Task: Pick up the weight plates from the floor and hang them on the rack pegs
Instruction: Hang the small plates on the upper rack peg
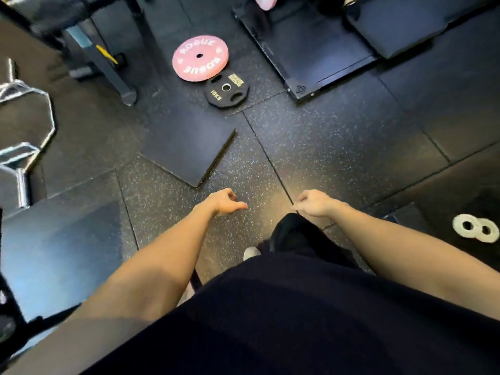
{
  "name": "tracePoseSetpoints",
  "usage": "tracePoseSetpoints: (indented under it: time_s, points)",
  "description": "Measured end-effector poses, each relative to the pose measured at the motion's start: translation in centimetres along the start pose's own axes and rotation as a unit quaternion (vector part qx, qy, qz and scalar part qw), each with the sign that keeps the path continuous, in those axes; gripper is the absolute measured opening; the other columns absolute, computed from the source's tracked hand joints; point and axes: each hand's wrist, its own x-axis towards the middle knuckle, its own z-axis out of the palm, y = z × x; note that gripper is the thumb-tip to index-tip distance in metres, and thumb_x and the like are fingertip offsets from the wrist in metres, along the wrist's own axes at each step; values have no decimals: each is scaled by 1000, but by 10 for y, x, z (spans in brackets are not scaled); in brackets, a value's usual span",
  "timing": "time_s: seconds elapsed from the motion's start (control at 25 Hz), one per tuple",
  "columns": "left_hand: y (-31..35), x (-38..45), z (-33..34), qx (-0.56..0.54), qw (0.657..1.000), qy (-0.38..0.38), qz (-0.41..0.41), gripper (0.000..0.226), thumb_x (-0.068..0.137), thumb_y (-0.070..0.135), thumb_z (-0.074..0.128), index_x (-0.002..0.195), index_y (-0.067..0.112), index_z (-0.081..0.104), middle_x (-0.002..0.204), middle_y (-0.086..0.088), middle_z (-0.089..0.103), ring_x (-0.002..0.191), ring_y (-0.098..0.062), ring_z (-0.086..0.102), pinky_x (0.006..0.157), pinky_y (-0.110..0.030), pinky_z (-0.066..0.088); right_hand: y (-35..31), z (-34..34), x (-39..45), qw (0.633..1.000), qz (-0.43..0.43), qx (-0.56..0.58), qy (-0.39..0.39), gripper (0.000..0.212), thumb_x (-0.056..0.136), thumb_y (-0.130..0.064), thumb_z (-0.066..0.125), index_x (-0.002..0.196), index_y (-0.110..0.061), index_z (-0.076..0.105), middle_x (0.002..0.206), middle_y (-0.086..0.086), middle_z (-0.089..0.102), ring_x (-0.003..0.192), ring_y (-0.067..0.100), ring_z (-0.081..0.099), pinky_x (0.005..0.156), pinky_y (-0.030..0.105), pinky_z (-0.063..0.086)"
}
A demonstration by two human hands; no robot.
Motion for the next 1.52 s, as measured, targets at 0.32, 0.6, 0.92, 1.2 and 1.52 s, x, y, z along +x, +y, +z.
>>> tracePoseSetpoints:
  time_s: [0.32,0.6,0.92,1.2,1.52]
  points:
    - [164,160,-122,131,988,-42,73,51,86,50,64,123,17,54,124,-7,61,111,-26,55,85,-32,38,-7,-152,131,994,59,77,41,51,86,-34,63,127,-4,55,133,13,56,121,29,52,99,32,41]
    - [340,261,-180,199,969,-54,137,54,85,47,65,128,17,52,128,-11,59,113,-29,55,84,-31,38,28,-310,185,966,128,199,108,44,87,-32,64,121,-6,57,123,13,61,111,29,57,97,36,46]
    - [558,397,-204,294,930,-84,202,51,82,45,68,123,19,54,128,-8,57,99,-23,52,82,-29,40,96,-452,255,900,213,333,183,49,88,-30,64,128,-4,53,131,14,56,119,28,53,95,29,40]
    - [781,511,-231,394,863,-128,288,56,76,56,68,119,23,58,123,-6,61,108,-24,55,85,-31,43,148,-607,310,823,279,433,239,45,87,-32,65,124,-10,56,129,10,58,117,26,54,93,30,40]
    - [989,548,-161,515,750,-217,353,56,81,54,68,126,23,53,133,-3,53,110,-23,53,84,-32,39,245,-689,310,685,349,565,300,48,85,-31,67,127,-10,55,129,12,57,116,28,55,96,36,45]
